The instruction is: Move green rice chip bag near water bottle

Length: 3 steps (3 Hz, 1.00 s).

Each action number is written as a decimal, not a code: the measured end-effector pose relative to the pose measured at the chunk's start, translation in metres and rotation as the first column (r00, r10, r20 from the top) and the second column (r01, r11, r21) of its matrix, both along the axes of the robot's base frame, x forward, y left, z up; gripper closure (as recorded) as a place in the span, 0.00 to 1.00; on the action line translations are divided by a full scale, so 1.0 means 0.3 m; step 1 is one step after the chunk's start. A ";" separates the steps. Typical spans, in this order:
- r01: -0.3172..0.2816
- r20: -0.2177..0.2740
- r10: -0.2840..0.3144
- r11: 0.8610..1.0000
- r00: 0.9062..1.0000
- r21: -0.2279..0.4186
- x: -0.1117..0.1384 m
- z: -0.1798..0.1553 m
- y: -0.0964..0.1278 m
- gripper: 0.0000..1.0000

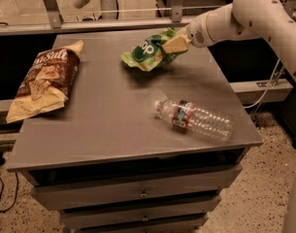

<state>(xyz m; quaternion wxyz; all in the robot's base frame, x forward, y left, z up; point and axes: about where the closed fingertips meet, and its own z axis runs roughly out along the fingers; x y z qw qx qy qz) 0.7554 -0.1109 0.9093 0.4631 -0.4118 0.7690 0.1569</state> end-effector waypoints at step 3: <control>0.023 -0.139 -0.024 1.000 0.990 -0.005 -0.249 -0.106 -0.004 1.00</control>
Offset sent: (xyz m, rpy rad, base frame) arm -0.0895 -0.0089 -0.0342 -0.0046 0.1558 -0.0465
